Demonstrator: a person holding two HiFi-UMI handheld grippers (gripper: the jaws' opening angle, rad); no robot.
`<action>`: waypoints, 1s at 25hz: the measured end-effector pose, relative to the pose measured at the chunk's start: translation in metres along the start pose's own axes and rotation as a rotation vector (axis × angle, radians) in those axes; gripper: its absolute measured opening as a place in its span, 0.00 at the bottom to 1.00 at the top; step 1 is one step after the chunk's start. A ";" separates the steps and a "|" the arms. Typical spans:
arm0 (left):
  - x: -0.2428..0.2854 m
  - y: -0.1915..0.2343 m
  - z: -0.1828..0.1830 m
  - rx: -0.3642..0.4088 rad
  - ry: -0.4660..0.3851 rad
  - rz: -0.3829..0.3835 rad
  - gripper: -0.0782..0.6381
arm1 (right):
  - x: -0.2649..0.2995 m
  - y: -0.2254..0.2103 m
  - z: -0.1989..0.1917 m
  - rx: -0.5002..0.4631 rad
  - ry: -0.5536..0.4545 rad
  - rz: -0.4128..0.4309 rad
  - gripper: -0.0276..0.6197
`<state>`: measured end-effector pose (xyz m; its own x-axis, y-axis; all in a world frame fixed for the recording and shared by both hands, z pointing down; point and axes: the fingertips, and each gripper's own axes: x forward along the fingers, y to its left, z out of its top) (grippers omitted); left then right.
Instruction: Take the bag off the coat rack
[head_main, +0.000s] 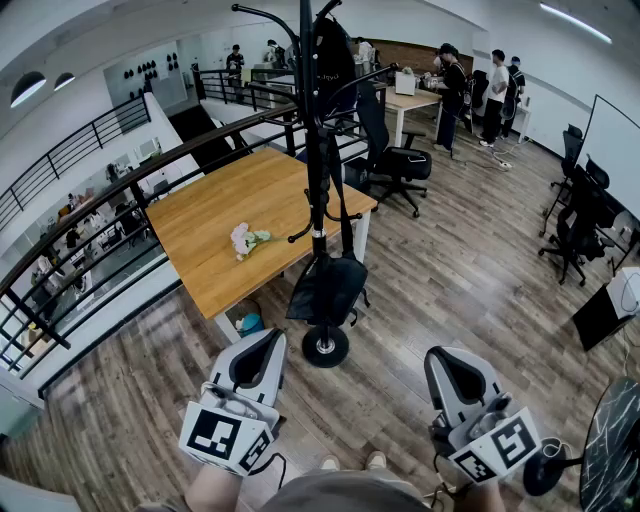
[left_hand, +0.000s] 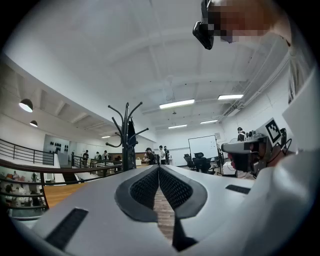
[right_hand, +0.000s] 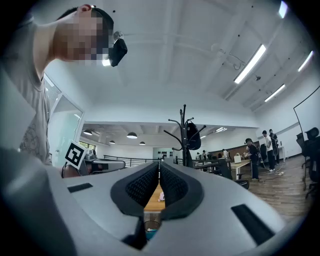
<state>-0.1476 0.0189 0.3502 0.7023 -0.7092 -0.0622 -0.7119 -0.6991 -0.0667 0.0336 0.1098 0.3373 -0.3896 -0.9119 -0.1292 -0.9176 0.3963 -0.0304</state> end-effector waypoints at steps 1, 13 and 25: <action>0.003 0.002 0.007 -0.003 0.001 0.001 0.14 | 0.005 0.000 0.007 0.000 0.000 0.006 0.09; 0.010 0.010 0.016 -0.002 -0.024 -0.002 0.14 | 0.022 -0.006 0.018 0.036 -0.043 -0.001 0.10; 0.015 0.041 0.022 -0.009 -0.038 0.047 0.46 | 0.041 -0.019 0.019 0.003 -0.014 -0.117 0.44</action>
<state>-0.1660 -0.0182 0.3247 0.6675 -0.7375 -0.1023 -0.7440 -0.6660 -0.0537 0.0367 0.0666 0.3134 -0.2784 -0.9505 -0.1379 -0.9566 0.2873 -0.0492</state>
